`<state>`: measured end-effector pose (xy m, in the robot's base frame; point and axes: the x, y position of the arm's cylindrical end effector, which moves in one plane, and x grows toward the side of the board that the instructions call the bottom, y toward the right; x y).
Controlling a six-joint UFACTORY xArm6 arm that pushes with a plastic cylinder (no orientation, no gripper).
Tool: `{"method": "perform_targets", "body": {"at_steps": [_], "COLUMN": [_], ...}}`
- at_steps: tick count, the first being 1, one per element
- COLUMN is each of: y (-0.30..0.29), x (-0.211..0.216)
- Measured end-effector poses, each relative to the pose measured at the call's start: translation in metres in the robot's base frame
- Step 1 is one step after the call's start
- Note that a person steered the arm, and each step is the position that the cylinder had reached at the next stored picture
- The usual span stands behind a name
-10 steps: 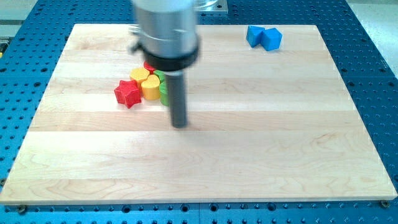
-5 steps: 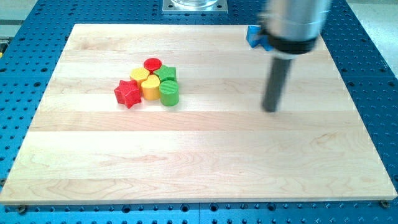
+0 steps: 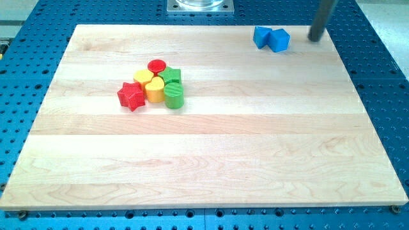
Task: Place the cube below the green circle
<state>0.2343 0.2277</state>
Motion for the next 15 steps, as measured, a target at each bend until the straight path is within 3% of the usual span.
{"method": "perform_targets", "body": {"at_steps": [1, 2, 3, 4, 5, 6, 7, 8, 9, 10, 12, 13, 14, 15], "y": [-0.079, -0.146, -0.164, -0.147, -0.112, -0.061, -0.081, -0.024, 0.025, -0.032, -0.012, -0.119, -0.099, -0.141], "x": [0.011, 0.064, 0.133, 0.168, 0.145, 0.169, 0.225, 0.237, 0.282, 0.294, 0.255, 0.255, 0.281, 0.311]}}
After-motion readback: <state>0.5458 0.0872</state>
